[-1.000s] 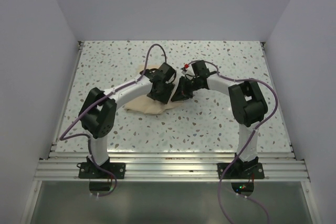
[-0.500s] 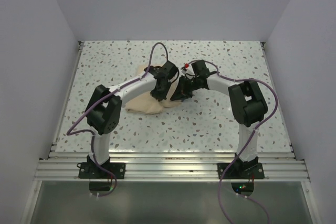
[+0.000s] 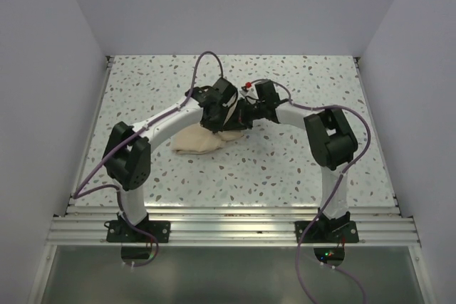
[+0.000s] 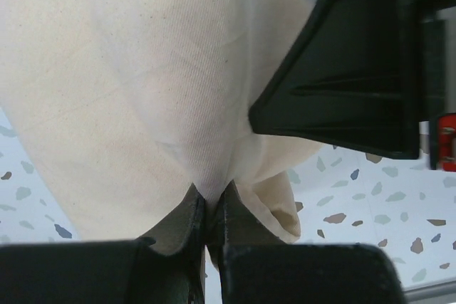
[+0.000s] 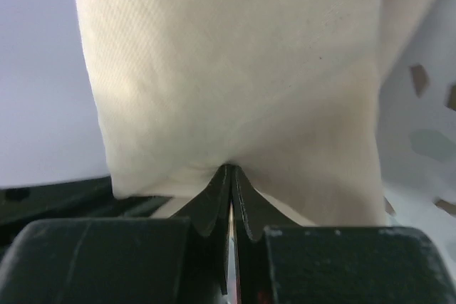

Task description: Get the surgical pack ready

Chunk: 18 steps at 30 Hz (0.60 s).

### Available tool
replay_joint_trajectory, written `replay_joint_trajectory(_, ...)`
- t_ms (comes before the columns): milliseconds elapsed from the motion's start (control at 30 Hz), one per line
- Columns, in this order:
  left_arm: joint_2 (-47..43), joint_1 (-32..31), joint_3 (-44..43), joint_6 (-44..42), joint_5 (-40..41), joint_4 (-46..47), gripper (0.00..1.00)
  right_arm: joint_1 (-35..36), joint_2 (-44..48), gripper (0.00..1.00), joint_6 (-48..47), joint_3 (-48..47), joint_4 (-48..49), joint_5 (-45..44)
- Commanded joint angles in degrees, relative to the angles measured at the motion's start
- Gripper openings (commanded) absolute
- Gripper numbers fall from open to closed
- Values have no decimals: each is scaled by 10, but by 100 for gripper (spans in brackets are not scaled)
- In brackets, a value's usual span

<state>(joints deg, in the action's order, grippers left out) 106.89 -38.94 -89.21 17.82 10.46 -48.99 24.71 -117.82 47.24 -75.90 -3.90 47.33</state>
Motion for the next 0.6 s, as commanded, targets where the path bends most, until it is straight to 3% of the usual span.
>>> replay_joint_trajectory(0,-48,-2,-5,-15,-18,25,0,27,-13,4,67,-19,114,21)
replay_joint_trajectory(100,-51,-4,-11,-17,-30,30,0,44,-30,2,111,-31,157,14)
replay_joint_trajectory(367,-49,-28,-7,-10,-54,72,0,121,-123,0,138,-95,151,-122)
replay_joint_trajectory(467,-48,-28,-7,-11,-54,72,0,104,-94,0,128,-44,140,-153)
replay_joint_trajectory(567,-56,-25,5,-11,-49,71,0,79,-82,0,117,-29,138,-114)
